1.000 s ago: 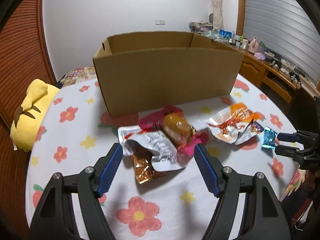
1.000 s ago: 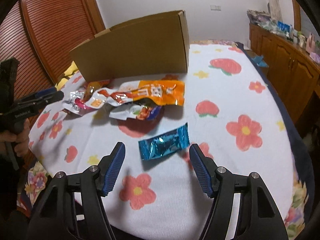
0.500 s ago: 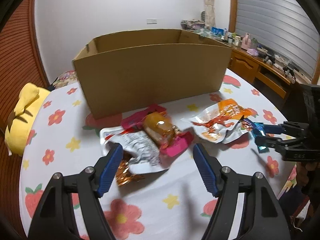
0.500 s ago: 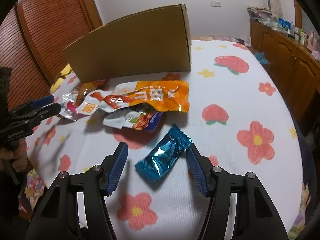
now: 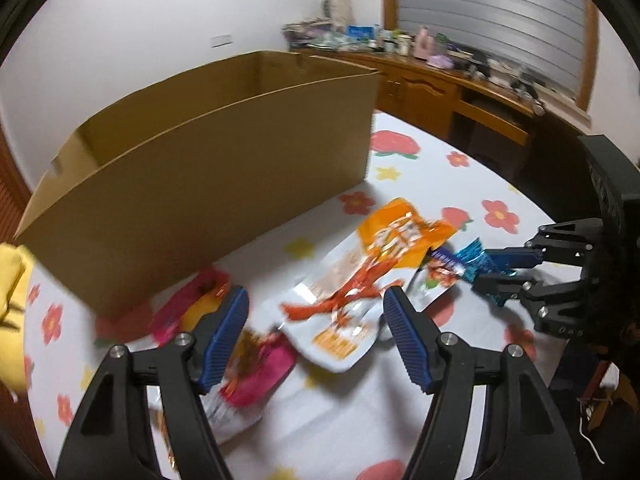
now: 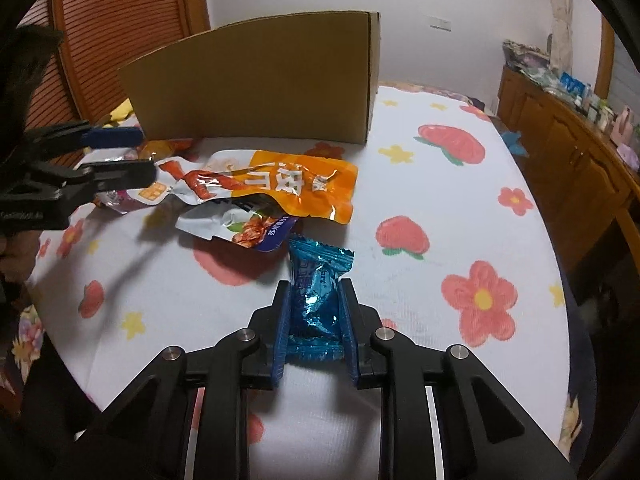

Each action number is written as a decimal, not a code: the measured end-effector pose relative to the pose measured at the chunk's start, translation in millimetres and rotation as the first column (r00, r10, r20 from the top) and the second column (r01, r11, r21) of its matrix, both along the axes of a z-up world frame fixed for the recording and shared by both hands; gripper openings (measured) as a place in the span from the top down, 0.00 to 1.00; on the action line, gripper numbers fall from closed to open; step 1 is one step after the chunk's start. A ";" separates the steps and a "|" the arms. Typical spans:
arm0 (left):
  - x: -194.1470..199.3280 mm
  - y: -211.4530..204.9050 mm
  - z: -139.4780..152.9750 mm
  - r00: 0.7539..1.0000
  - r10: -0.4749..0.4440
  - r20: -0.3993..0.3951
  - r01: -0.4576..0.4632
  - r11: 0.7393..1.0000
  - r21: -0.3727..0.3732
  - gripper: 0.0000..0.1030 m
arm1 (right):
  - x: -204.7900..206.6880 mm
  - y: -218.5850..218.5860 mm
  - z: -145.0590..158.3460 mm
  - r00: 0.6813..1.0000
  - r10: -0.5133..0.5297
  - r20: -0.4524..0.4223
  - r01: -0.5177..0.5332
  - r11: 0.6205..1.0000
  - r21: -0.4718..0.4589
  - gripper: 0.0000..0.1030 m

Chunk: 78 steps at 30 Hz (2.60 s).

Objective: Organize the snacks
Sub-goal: 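Grasp the orange chicken-feet pack with left tool while right tool grasps the blue candy, then carry both items over the box and release them inside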

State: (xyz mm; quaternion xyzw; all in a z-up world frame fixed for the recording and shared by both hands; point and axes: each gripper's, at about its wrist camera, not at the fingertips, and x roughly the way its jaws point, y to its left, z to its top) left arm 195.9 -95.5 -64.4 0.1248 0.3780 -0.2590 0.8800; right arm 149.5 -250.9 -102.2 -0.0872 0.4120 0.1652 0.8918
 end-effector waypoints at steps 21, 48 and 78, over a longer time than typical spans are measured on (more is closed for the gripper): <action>50.0 -54.3 -14.6 0.949 -0.240 -0.207 0.252 0.967 0.038 0.27 | 4.8 -9.5 -1.2 0.999 0.036 -0.002 -0.036 0.997 0.073 0.80; 40.6 -23.9 4.5 0.985 -0.113 -0.128 0.107 0.993 -0.054 0.52 | 3.2 -5.1 0.5 1.000 0.021 0.017 -0.022 0.999 0.041 0.80; 24.0 -2.0 74.5 0.998 -0.037 0.054 0.045 0.989 -0.144 0.52 | 6.3 -4.8 59.0 0.990 0.010 0.140 -0.019 0.998 0.058 0.80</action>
